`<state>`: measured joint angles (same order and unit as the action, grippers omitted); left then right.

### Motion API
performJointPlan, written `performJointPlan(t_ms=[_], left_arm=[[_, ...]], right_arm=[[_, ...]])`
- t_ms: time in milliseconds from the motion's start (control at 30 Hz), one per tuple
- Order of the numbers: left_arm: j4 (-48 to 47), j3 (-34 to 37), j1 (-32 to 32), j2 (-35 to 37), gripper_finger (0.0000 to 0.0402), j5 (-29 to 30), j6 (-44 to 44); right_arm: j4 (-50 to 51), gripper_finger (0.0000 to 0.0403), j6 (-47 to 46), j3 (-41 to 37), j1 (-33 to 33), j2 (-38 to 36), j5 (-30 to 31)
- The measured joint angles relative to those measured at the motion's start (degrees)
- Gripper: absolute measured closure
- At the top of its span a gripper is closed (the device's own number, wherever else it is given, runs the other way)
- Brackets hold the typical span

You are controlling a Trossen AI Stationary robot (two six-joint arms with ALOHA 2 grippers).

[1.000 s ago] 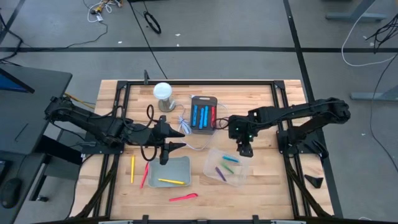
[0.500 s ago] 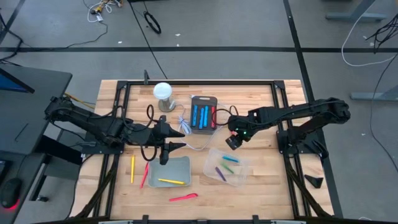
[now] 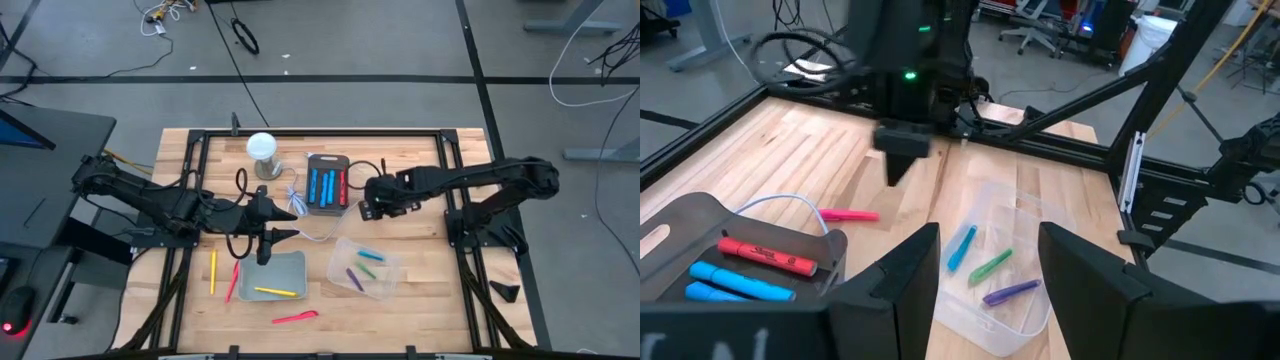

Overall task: Pick & Place Markers
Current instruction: Put the pink pen into the transparent bin

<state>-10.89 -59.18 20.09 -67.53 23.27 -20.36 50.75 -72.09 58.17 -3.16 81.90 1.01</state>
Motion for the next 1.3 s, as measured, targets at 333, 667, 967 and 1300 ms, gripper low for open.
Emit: performJointPlan(t_ms=[333,667,967,1300], left_arm=[[0.19,0.00,0.01,0.00,0.0223,0.00,-0.02],[0.17,0.00,0.01,0.00,0.0223,0.00,-0.02],[0.13,0.00,0.00,0.00,0.0223,0.00,0.00],[0.08,0.00,-0.01,0.00,0.0223,0.00,-0.02]], right_arm=[[-1.05,0.0202,9.23,-0.02,-11.83,4.68,-1.00],[-4.09,0.0202,10.67,-0.02,-13.84,5.23,-2.03],[-8.20,0.0202,9.97,-0.02,-11.40,12.37,-2.02],[-8.70,0.0202,11.50,-0.02,-9.96,19.74,-1.51]])
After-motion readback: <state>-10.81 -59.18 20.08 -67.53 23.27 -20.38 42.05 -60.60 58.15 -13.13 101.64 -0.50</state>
